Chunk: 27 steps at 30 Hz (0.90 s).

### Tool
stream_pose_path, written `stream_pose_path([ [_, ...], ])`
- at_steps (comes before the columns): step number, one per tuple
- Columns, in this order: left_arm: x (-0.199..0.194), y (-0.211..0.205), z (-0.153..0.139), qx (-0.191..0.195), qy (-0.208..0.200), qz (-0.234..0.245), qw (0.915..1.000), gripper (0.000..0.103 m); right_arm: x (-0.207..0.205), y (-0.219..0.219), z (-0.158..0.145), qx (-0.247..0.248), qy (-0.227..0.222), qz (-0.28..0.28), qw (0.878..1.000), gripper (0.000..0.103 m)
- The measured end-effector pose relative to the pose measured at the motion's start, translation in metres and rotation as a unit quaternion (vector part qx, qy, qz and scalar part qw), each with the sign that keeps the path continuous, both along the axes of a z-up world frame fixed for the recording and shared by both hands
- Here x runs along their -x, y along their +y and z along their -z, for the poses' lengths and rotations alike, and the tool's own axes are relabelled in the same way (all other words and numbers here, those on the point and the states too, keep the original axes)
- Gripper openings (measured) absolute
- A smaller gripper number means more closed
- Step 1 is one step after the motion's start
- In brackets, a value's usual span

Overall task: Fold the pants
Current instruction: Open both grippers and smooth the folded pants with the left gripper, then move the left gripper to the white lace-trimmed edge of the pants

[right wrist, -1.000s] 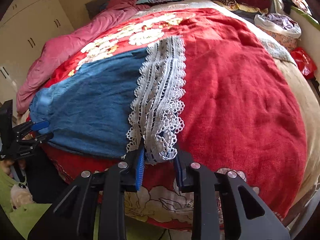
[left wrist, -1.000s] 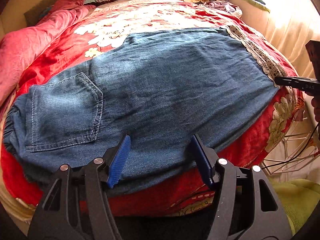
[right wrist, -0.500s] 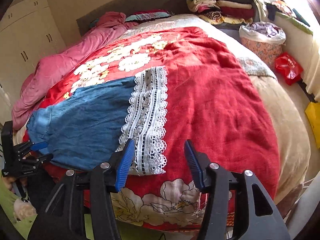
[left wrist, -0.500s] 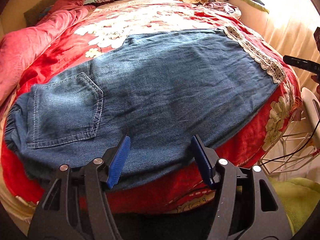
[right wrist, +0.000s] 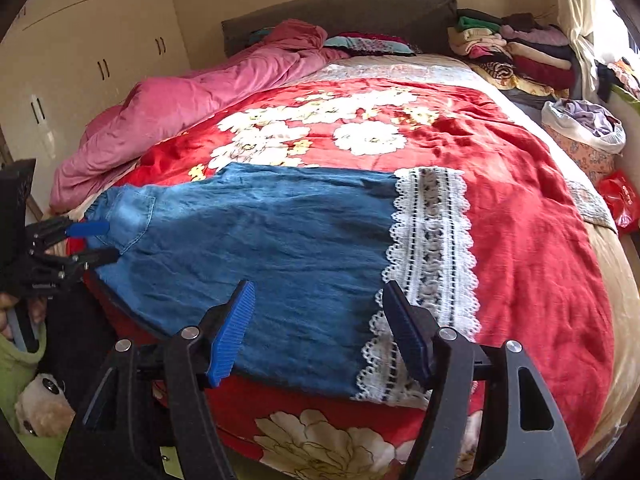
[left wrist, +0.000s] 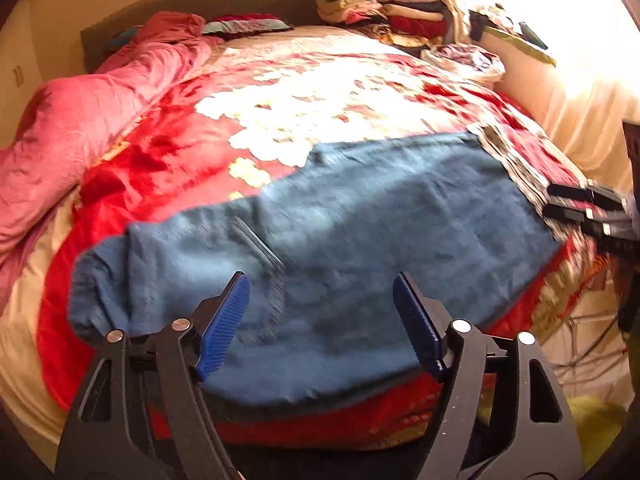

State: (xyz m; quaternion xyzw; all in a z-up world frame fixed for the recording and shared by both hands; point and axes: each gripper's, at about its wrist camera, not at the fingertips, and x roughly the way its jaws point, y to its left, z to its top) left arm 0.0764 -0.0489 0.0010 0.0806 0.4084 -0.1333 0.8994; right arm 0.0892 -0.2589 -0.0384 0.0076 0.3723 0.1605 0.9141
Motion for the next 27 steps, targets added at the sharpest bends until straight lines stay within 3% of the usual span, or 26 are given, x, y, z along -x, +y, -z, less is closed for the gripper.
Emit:
stream_pose_path([
  [7, -0.049, 0.025, 0.018, -0.057, 0.001, -0.067, 0.9961, 0.073, -0.022, 0.025, 0.019, 0.04, 0.015, -0.013, 0.999, 0.065],
  [15, -0.039, 0.032, 0.048, -0.056, 0.032, -0.066, 0.9957, 0.074, -0.014, 0.015, 0.045, 0.071, 0.043, 0.007, 0.997, 0.065],
  [20, -0.034, 0.041, 0.052, -0.033, 0.046, -0.071, 0.9958, 0.075, -0.008, 0.004, 0.047, 0.054, 0.053, 0.01, 0.997, 0.065],
  [27, -0.03, 0.04, 0.048, -0.031, 0.041, -0.074, 0.996, 0.076, -0.003, -0.001, 0.035, 0.025, 0.045, 0.021, 0.998, 0.065],
])
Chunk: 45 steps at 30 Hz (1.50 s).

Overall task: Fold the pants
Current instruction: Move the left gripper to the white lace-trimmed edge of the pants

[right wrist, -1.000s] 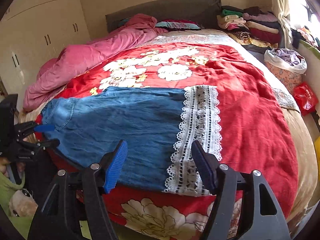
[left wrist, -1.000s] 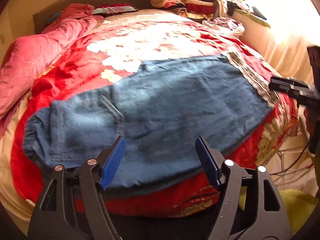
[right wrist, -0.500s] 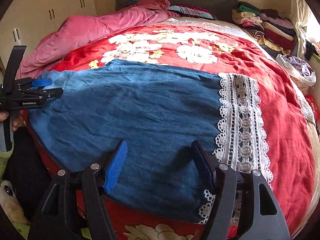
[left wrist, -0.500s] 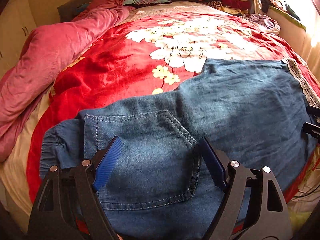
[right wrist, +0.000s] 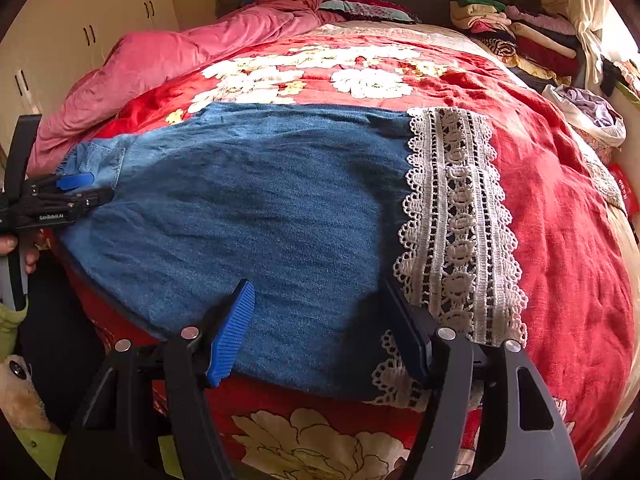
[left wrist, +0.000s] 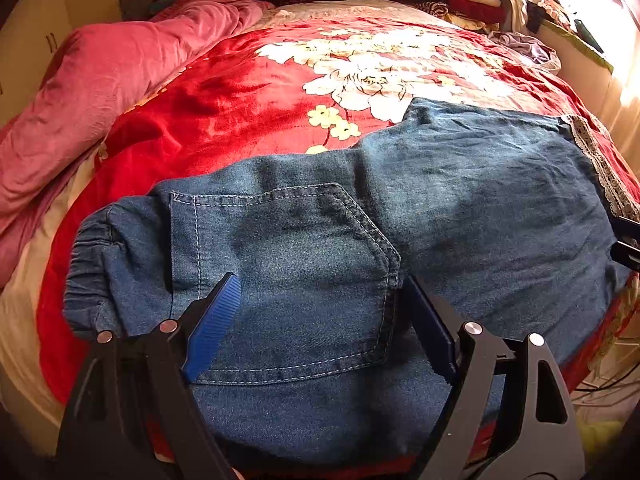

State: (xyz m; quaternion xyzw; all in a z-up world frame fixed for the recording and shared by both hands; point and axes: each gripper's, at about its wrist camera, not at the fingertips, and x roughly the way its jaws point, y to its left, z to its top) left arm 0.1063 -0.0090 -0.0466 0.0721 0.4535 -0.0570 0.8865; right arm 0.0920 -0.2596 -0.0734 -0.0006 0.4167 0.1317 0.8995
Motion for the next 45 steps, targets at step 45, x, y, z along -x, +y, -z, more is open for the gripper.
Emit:
stream_pose_path([
  [45, -0.087, -0.203, -0.036, 0.041, -0.009, 0.198, 0.9792, 0.084, 0.031, -0.077, -0.007, -0.085, -0.024, 0.105, 0.991, 0.095],
])
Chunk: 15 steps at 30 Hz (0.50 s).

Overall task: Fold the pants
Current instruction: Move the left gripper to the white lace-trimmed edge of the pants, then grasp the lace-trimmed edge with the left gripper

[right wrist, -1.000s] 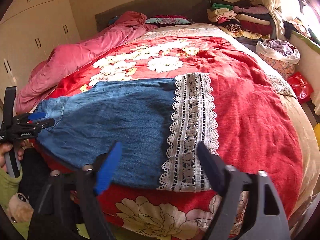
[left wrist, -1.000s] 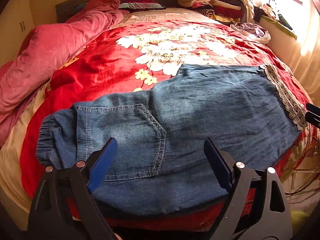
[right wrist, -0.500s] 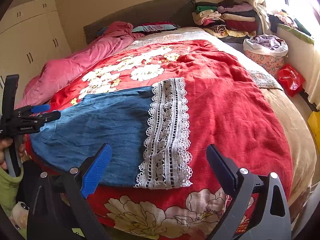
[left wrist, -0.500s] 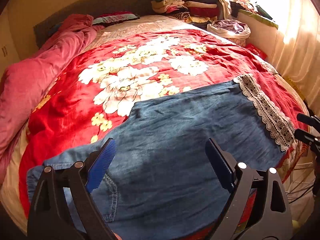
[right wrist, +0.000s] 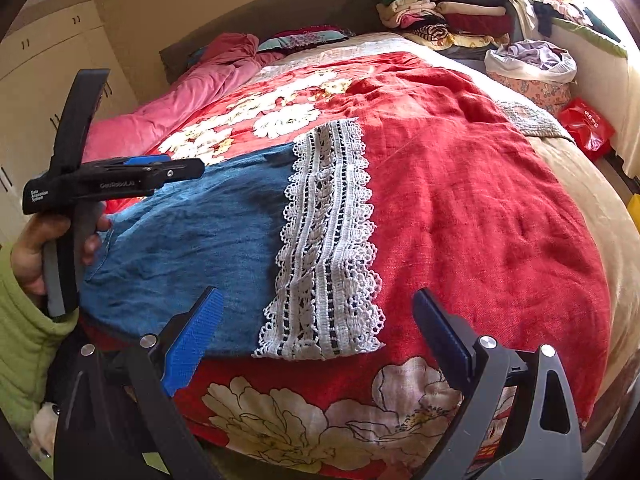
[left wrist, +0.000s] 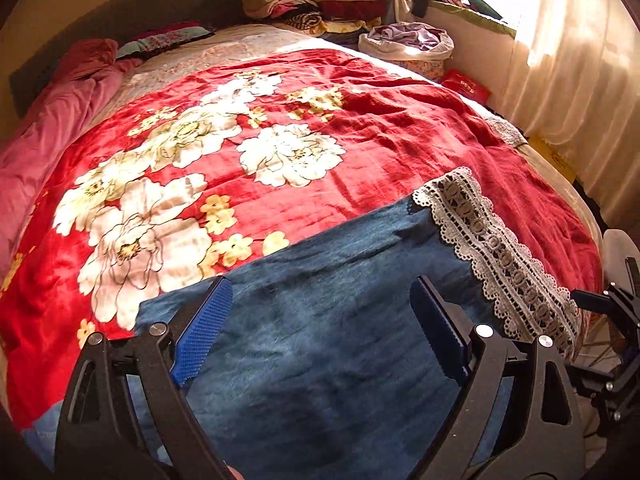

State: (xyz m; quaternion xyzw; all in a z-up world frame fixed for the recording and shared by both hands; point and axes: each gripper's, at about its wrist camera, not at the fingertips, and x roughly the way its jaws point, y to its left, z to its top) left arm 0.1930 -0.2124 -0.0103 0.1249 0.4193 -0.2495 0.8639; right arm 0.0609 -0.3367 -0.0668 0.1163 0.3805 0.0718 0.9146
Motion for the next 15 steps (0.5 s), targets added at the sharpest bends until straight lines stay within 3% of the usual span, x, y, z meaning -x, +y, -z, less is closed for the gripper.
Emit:
stream_pose_path([
  [15, -0.035, -0.053, 0.019, 0.007, 0.028, 0.086, 0.9959, 0.083, -0.014, 0.01, 0.013, -0.017, 0.007, -0.019, 1.0, 0.092],
])
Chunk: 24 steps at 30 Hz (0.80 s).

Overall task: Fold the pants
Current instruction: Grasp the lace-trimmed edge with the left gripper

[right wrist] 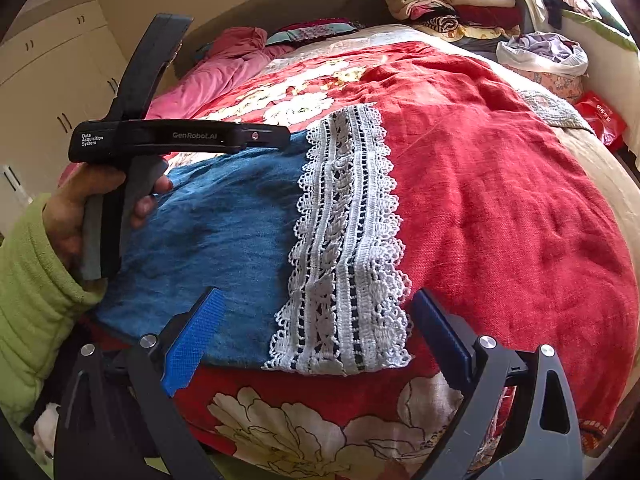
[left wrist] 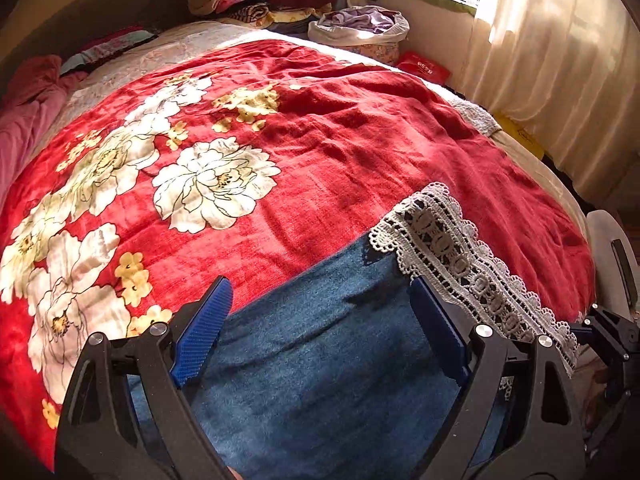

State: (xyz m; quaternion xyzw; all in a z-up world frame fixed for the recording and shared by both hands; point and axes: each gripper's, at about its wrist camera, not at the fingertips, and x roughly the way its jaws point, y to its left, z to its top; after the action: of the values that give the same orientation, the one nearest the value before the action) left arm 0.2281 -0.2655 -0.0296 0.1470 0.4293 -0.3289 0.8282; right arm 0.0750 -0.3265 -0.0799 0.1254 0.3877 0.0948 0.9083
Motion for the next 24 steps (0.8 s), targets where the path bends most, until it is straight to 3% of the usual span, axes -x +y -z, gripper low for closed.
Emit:
stream_pose_path([
  [1, -0.001, -0.002, 0.002, 0.003, 0.005, 0.005, 1.0, 0.08, -0.001, 0.002, 0.001, 0.001, 0.0, -0.001, 1.0, 0.089],
  [3, -0.004, -0.007, 0.007, 0.002, 0.019, 0.012, 0.9997, 0.074, -0.003, 0.004, 0.001, 0.006, -0.002, 0.0, 1.0, 0.069],
  [5, -0.006, -0.011, 0.015, -0.003, 0.03, 0.017, 0.9994, 0.065, -0.004, 0.003, 0.0, -0.006, -0.007, -0.005, 1.0, 0.062],
  [7, -0.009, -0.013, 0.02, 0.002, 0.044, 0.023, 0.9988, 0.055, -0.005, 0.002, 0.001, -0.019, -0.008, -0.009, 1.0, 0.061],
  [15, -0.015, -0.02, 0.027, 0.031, 0.062, 0.042, 0.9967, 0.055, -0.015, 0.004, 0.008, -0.023, -0.01, -0.006, 1.0, 0.063],
  [17, -0.013, -0.021, 0.027, 0.033, 0.06, 0.044, 0.9967, 0.049, -0.017, 0.005, 0.009, -0.023, -0.011, -0.009, 1.0, 0.063],
  [19, -0.009, -0.024, 0.026, 0.036, 0.062, 0.052, 0.9961, 0.033, -0.019, 0.005, 0.009, -0.023, -0.011, -0.01, 1.0, 0.062],
  [24, -0.006, -0.025, 0.025, 0.032, 0.063, 0.05, 0.9963, 0.02, -0.024, 0.005, 0.006, -0.047, -0.013, -0.035, 0.998, 0.032],
])
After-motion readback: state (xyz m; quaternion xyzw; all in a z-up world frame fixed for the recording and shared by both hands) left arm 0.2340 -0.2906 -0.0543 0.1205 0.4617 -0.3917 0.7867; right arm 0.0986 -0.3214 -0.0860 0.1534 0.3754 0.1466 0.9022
